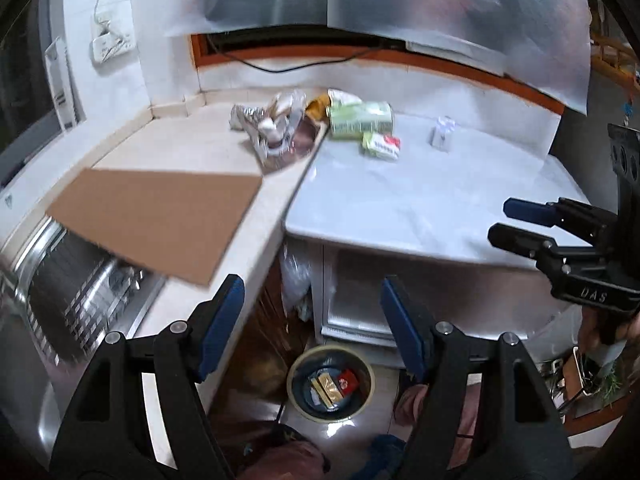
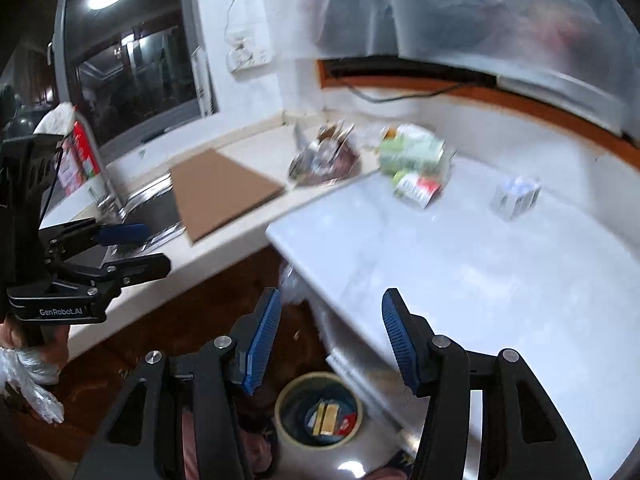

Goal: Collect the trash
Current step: 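Raise both empty tools back toward the table, then grasp the brown paper packaging with the left tool while the right grasps the strawberry juice carton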

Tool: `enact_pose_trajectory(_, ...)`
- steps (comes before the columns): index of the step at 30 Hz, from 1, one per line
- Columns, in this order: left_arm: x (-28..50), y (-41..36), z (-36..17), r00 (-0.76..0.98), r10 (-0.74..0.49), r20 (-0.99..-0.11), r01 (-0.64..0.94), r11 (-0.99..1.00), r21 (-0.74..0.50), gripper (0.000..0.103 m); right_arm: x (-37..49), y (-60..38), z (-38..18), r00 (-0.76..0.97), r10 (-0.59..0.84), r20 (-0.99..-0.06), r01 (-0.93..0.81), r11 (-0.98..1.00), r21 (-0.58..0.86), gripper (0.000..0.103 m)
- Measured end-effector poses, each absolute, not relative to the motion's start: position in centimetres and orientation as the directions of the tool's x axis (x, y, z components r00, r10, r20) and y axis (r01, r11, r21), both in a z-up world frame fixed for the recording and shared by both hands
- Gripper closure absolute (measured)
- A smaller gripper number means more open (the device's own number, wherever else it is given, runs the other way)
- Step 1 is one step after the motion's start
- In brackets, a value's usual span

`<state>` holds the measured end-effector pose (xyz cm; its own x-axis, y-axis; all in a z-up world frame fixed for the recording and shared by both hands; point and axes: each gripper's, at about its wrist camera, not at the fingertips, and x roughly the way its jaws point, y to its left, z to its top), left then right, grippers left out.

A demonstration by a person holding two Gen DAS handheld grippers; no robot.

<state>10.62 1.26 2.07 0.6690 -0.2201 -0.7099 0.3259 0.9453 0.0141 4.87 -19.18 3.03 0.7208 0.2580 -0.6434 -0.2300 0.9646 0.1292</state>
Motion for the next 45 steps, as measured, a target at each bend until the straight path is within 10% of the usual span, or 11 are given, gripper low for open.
enact_pose_trajectory(12, 27.1, -1.4, 7.8, 0.649, -0.195, -0.736, 0.365, 0.928, 0.075, 0.037, 18.8, -24.3, 6.6, 0.703, 0.230, -0.673, -0.160, 0.973, 0.165, 0.047)
enact_pose_trajectory(21, 39.8, -3.9, 6.0, 0.571, -0.110, -0.814, 0.370, 0.919, 0.136, 0.059, 29.8, -26.7, 2.6, 0.611, 0.246, -0.752, -0.169, 0.969, 0.180, 0.047)
enact_pose_trajectory(45, 49.0, -5.6, -1.6, 0.461, -0.047, -0.886, 0.331, 0.935, 0.123, 0.079, 35.8, -24.1, -5.9, 0.525, 0.182, -0.832, -0.258, 0.965, 0.048, 0.039)
